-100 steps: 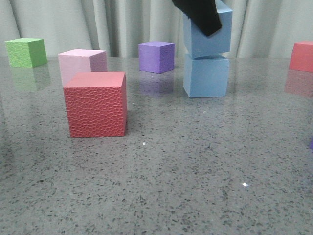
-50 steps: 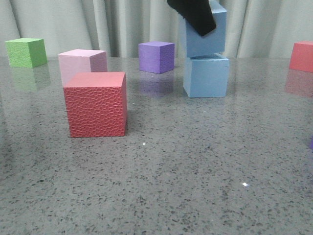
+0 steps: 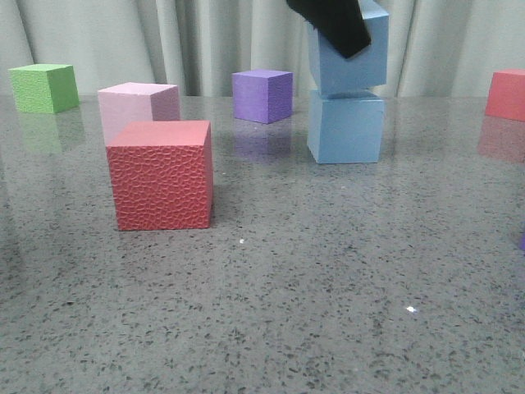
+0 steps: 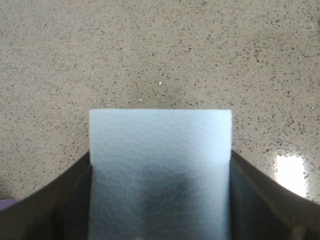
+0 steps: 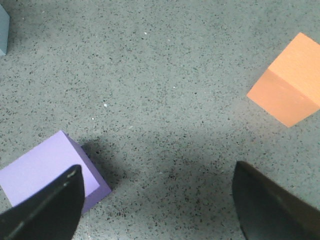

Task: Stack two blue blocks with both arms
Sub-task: 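Lower the held light blue cube onto the first light blue cube, then open the left gripper to release the top light blue cube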

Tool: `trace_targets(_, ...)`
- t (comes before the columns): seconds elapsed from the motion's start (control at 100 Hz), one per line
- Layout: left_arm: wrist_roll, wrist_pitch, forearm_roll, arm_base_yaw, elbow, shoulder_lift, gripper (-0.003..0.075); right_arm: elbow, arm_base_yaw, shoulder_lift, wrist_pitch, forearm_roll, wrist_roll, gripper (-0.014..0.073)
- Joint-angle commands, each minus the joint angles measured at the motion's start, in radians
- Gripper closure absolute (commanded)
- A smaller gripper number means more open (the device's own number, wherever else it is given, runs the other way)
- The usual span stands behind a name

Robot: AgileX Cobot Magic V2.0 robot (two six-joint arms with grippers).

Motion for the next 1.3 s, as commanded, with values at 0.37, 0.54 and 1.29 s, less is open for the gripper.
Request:
trace_targets(0.37, 0.000, -0.045, -0.027, 0.002, -0.033, -0.062, 0.0435, -0.026, -0.006, -0.004, -0.060, -0.013, -0.008, -0.0006)
trace_targets(0.54, 0.000, -0.045, -0.027, 0.002, -0.033, -0.057, 0.0435, -0.026, -0.006, -0.004, -0.060, -0.013, -0.008, -0.0006)
trace_targets(1.29, 0.016, -0.045, -0.038, 0.002, -0.033, -0.049, 0.0237, -0.026, -0.006, -0.004, -0.062, -0.013, -0.008, -0.0006)
